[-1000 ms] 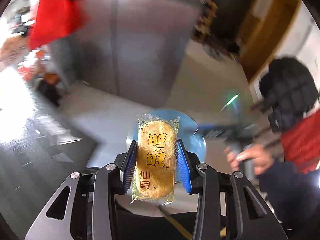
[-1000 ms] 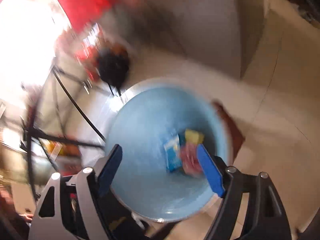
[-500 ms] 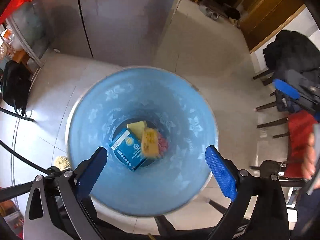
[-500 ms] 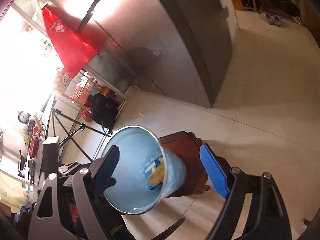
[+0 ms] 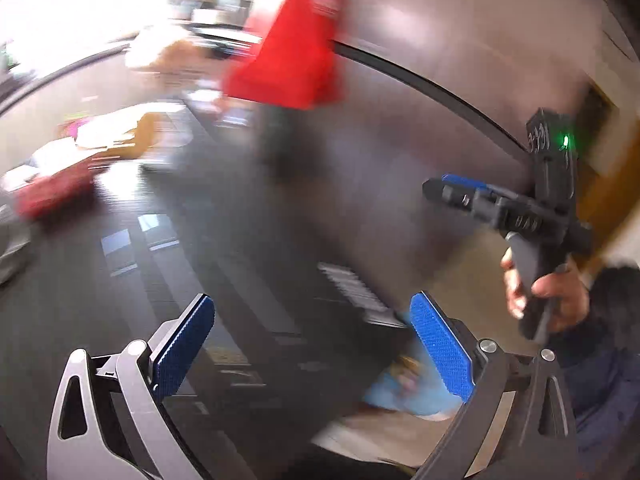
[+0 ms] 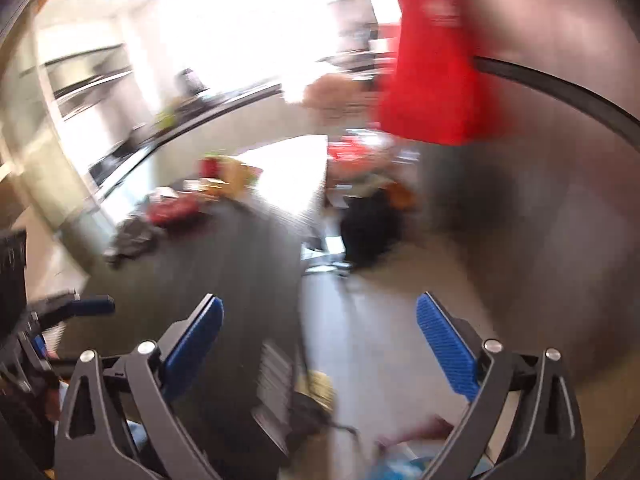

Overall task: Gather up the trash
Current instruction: 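Drop the rice cracker into the bin with the left tool while the right tool grasps the round yellow sponge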

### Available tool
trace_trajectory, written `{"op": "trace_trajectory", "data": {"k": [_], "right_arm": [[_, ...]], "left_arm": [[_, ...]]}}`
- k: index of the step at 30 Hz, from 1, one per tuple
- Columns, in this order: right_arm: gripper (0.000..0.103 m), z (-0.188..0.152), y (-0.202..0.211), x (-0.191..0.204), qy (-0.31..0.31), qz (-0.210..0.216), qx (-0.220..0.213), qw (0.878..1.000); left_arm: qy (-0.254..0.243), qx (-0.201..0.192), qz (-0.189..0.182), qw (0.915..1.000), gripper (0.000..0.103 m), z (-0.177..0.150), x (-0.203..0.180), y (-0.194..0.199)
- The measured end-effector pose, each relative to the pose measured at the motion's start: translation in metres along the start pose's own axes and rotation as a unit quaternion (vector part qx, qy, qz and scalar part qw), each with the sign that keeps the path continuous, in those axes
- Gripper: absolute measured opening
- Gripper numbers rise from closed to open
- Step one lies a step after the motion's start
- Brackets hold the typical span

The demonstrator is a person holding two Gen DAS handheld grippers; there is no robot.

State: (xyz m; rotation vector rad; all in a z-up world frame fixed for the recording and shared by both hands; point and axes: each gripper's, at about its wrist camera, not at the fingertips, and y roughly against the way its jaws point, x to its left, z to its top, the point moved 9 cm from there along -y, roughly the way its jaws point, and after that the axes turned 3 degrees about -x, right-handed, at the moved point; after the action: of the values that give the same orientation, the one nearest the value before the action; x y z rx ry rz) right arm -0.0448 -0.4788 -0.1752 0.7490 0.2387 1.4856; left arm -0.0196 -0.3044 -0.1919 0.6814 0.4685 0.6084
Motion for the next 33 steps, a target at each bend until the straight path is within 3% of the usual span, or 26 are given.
{"op": "trace_trajectory", "data": {"k": [2,5,9,13,17,20,21,22,23,28,33], "right_arm": [[0.098,0.038,-0.065,0.044,0.015,0.026,0.017,0.999],[0.098,0.076,-0.158,0.084,0.026,0.026,0.047,0.998],[0.097,0.099,-0.252,0.095,0.031,-0.021,0.074,0.997],[0.095,0.106,-0.306,0.1,0.04,-0.04,0.097,0.994],[0.095,0.109,-0.327,0.111,0.059,-0.046,0.105,0.992],[0.085,0.104,-0.329,0.108,0.058,-0.037,0.113,0.991],[0.069,0.103,-0.332,0.109,0.061,-0.036,0.118,0.99],[0.044,0.102,-0.333,0.113,0.063,-0.036,0.122,0.99],[0.036,0.099,-0.336,0.113,0.063,-0.035,0.13,0.989],[0.025,0.093,-0.326,0.123,0.074,-0.017,0.129,0.989],[0.023,0.098,-0.279,0.13,0.069,0.016,0.095,0.993]], "left_arm": [[0.036,-0.009,0.032,0.9988,0.095,0.004,0.049,0.013],[0.083,-0.029,0.058,0.9945,0.095,0.004,0.109,0.035],[0.109,-0.04,0.079,0.9902,0.095,0.002,0.168,0.053],[0.12,-0.039,0.082,0.9886,0.095,0.001,0.196,0.055],[0.138,-0.04,0.074,0.9868,0.095,-0.006,0.215,0.055],[0.139,-0.04,0.072,0.9868,0.095,-0.012,0.219,0.053],[0.14,-0.04,0.072,0.9867,0.095,-0.013,0.221,0.053],[0.141,-0.04,0.072,0.9866,0.095,-0.014,0.22,0.055],[0.142,-0.04,0.072,0.9864,0.095,-0.015,0.223,0.054],[0.141,-0.038,0.076,0.9863,0.095,-0.013,0.229,0.048],[0.103,-0.038,0.093,0.9896,0.095,0.011,0.232,0.042]]}}
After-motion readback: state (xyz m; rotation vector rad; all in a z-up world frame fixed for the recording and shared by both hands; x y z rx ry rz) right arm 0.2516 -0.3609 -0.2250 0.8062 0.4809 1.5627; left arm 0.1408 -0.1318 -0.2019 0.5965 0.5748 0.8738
